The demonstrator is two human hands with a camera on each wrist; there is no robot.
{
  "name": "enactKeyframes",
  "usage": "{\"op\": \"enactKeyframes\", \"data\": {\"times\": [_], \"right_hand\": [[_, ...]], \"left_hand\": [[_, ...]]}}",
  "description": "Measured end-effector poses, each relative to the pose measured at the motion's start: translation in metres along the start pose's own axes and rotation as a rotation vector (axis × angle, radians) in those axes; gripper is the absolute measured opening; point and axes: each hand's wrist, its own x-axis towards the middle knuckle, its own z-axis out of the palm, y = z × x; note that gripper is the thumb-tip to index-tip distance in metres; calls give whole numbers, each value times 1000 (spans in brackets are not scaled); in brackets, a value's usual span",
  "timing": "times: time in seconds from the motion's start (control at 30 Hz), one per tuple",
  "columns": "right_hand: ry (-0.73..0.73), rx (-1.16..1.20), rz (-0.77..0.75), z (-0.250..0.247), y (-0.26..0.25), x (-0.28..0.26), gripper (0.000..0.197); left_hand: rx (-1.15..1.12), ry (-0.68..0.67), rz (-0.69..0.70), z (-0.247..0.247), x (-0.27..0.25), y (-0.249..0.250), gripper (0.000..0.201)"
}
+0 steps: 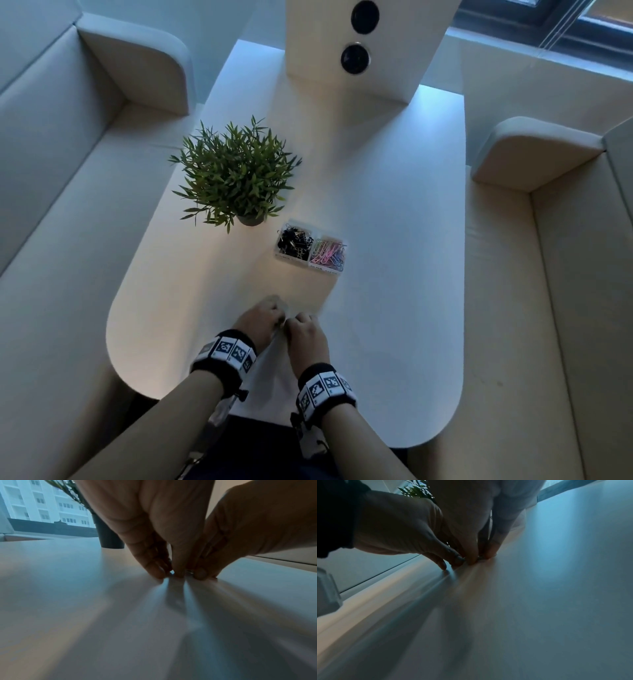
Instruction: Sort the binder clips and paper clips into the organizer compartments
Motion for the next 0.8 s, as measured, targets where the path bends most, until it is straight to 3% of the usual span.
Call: {"op": "enactKeyframes", "data": {"times": [0.13, 0.23, 0.3, 0.37, 0.47, 0.53, 0.67, 0.73, 0.8], "right_hand": [[-81, -15, 5, -2, 8, 7, 14], [-88, 5, -38, -6, 15, 8, 10], [4, 117, 4, -21, 22, 11, 9], [206, 265, 85, -50, 30, 22, 12], [458, 305, 79, -99, 41, 56, 9], [438, 257, 70, -119, 41, 82, 6], [245, 171, 99, -124, 35, 101, 13], [318, 206, 88, -130, 34, 93, 19], [528, 291, 81, -144, 34, 75, 19]], "left_hand": [[42, -89, -17, -11, 5, 7, 9], [-30, -48, -24, -13, 4, 4, 16], [-107, -4, -70, -9, 0, -3, 18], [-140, 29, -84, -4, -6, -7, 13], [-130, 59, -31, 5, -11, -8, 7], [-104, 49, -27, 8, -13, -8, 10], [-51, -71, -103, 7, -22, -5, 22], [-53, -123, -110, 5, -30, -8, 24], [-39, -150, -146, -2, -45, -16, 22]]}}
